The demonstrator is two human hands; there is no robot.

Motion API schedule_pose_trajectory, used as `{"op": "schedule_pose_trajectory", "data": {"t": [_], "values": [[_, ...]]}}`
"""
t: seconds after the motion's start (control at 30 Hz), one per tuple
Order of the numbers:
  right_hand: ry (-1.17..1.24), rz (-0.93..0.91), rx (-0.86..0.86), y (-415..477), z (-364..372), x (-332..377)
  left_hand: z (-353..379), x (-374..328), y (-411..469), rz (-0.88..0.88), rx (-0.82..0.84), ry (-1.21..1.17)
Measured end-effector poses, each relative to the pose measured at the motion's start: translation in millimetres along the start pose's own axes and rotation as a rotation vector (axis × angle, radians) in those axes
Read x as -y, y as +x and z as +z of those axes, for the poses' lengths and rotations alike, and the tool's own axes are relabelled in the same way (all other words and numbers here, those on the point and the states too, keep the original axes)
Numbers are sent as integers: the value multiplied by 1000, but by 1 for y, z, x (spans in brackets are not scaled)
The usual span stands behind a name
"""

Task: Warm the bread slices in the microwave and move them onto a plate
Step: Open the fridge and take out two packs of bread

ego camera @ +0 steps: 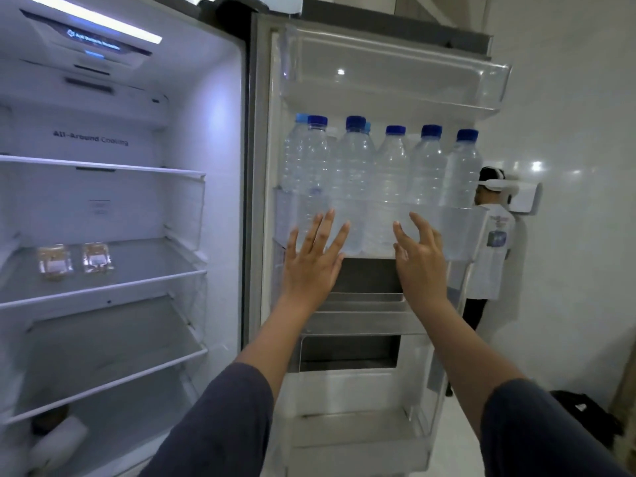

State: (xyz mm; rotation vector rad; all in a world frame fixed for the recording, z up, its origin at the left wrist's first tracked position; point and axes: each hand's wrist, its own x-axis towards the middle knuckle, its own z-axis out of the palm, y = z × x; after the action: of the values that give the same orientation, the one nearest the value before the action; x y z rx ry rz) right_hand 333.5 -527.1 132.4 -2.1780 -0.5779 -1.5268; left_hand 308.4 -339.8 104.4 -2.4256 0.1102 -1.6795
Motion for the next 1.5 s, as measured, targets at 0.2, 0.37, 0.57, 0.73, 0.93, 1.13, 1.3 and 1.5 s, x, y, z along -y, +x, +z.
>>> {"op": "schedule_pose_trajectory", "data": {"t": [0.2, 0.37, 0.57, 0.73, 0.93, 1.13, 1.3, 1.5], "values": [[212, -16, -6, -19, 21, 26, -14, 10, -10, -7, 35, -165], [528, -204, 25, -30, 48, 109, -35, 64, -43, -46, 168, -347], [875, -122, 128, -16, 87, 251, -53, 191, -104, -364, 223, -155], [1035, -15, 347, 0, 157, 350, -64, 313, -141, -698, 199, -86], [1022, 138, 701, 16, 285, 440, -44, 443, -156, -1011, 193, -140], [977, 280, 991, 11, 395, 486, 8, 533, -168, -1259, 332, -243], [975, 349, 1157, 7, 464, 500, 50, 573, -185, -1349, 449, -188], [971, 344, 1310, 4, 512, 509, 85, 593, -188, -1493, 494, -316]]}}
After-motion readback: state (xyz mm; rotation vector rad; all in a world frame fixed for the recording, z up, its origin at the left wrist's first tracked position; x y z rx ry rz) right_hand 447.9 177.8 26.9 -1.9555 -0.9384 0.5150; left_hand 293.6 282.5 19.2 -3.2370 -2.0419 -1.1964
